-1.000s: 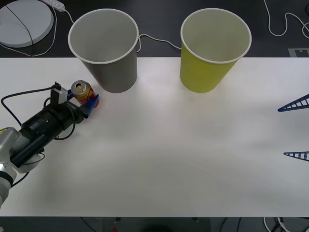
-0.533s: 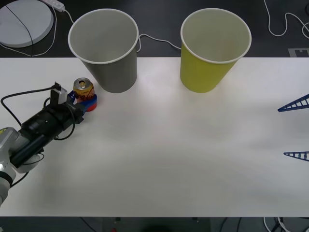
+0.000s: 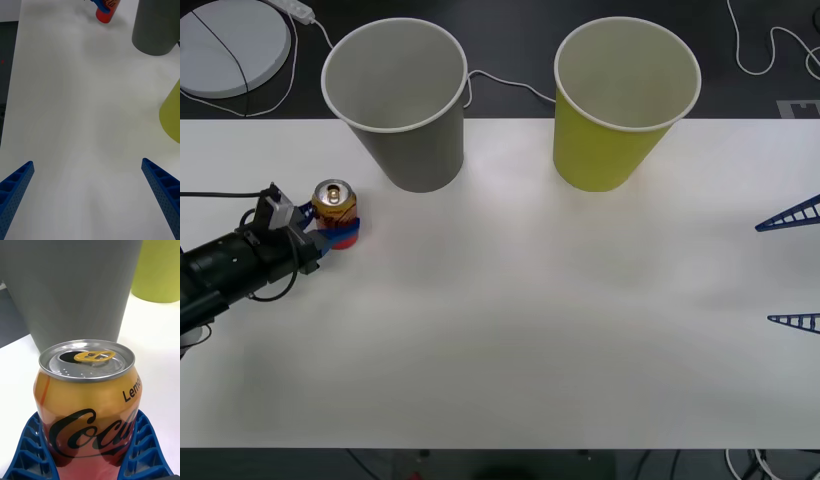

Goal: Put the can into the green bin and the plastic bottle into the gray bin

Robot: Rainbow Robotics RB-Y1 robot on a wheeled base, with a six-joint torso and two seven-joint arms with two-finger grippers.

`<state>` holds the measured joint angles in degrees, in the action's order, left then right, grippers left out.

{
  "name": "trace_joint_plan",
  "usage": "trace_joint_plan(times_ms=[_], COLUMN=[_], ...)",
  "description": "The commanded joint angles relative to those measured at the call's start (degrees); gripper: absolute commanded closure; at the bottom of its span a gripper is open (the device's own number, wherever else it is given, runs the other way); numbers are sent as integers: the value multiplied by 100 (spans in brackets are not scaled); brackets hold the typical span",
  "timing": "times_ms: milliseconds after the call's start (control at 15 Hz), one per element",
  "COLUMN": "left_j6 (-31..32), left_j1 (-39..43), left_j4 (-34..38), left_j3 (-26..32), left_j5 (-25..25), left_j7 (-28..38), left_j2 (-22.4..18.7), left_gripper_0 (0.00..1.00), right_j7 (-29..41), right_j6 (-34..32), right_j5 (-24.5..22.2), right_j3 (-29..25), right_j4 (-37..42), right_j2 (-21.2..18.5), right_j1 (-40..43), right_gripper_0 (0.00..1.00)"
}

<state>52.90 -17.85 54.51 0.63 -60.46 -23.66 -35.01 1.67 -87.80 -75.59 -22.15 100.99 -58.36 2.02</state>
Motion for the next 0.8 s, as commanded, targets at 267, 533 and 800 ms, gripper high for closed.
trace_joint_plan(times_ms=[267, 533, 800], left_j6=[405, 1240, 1908], left_j1=[485, 625, 687], left_j4=[1431, 2275, 3030], left_j3=[174, 640, 877], left_j5=[-1029, -1793, -2259], left_j7=[1470, 2516, 3272], left_j2=[-814, -1219, -1623], left_gripper_0=[100, 100, 100], right_j7=[0, 0, 0], right_j6=[0, 0, 0], right_j5=[0, 0, 0], right_j3=[0, 0, 0], right_j4=[0, 0, 0], right_j2=[0, 0, 0], right_j1=[0, 0, 0], right_gripper_0=[0, 0, 0])
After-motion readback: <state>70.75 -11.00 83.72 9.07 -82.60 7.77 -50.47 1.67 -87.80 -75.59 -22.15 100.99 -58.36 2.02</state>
